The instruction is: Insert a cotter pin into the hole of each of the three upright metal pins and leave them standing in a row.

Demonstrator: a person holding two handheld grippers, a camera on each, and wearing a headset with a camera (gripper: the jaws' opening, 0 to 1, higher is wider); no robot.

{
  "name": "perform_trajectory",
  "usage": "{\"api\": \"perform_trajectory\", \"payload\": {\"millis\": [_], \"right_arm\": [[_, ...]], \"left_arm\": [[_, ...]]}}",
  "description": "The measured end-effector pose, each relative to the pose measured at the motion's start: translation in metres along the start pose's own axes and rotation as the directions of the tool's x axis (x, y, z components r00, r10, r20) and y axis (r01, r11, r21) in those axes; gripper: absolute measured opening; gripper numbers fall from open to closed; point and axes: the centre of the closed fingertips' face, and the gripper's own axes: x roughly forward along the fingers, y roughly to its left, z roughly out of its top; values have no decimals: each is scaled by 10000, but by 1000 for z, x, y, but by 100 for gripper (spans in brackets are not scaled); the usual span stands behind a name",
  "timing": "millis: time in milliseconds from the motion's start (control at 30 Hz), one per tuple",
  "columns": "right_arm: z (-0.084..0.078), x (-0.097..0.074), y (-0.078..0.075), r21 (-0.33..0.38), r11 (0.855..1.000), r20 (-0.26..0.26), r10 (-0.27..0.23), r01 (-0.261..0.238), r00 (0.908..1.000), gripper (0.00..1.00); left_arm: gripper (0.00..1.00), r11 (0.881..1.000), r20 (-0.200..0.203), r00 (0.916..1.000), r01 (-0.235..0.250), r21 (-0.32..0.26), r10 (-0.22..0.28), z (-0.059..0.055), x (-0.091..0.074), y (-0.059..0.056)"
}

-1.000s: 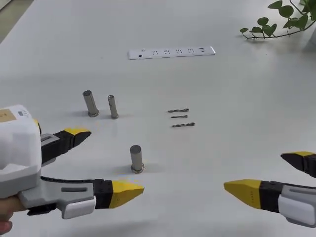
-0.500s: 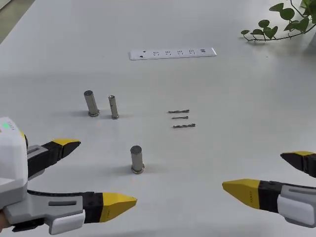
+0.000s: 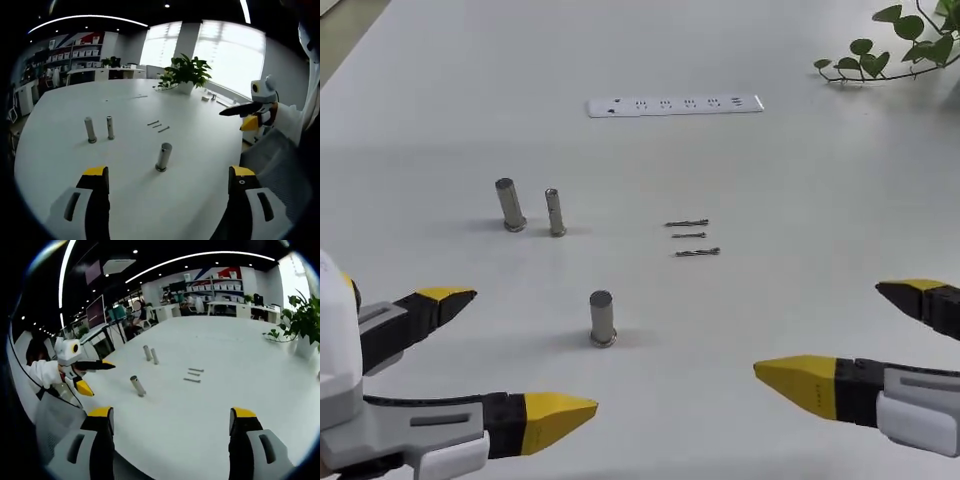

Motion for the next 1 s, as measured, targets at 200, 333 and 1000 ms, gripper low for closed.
{"api": "perform_trajectory", "payload": {"millis": [200, 333, 1000], "right_arm": [[5, 4, -3, -1240, 9918, -444, 243, -297, 9987, 94], [16, 6, -6, -2136, 9747, -742, 509, -657, 9959, 93], [47, 40, -22, -4572, 8545, -2791, 1253, -2465, 9521, 79]], "left_arm": [[99, 10000, 65, 10000, -47, -57, 47, 0, -5, -1], [99, 9998, 63, 9999, -136, -111, 136, -2, -8, 0], [99, 9995, 160, 9998, -118, -286, 123, -5, -12, 0]]}}
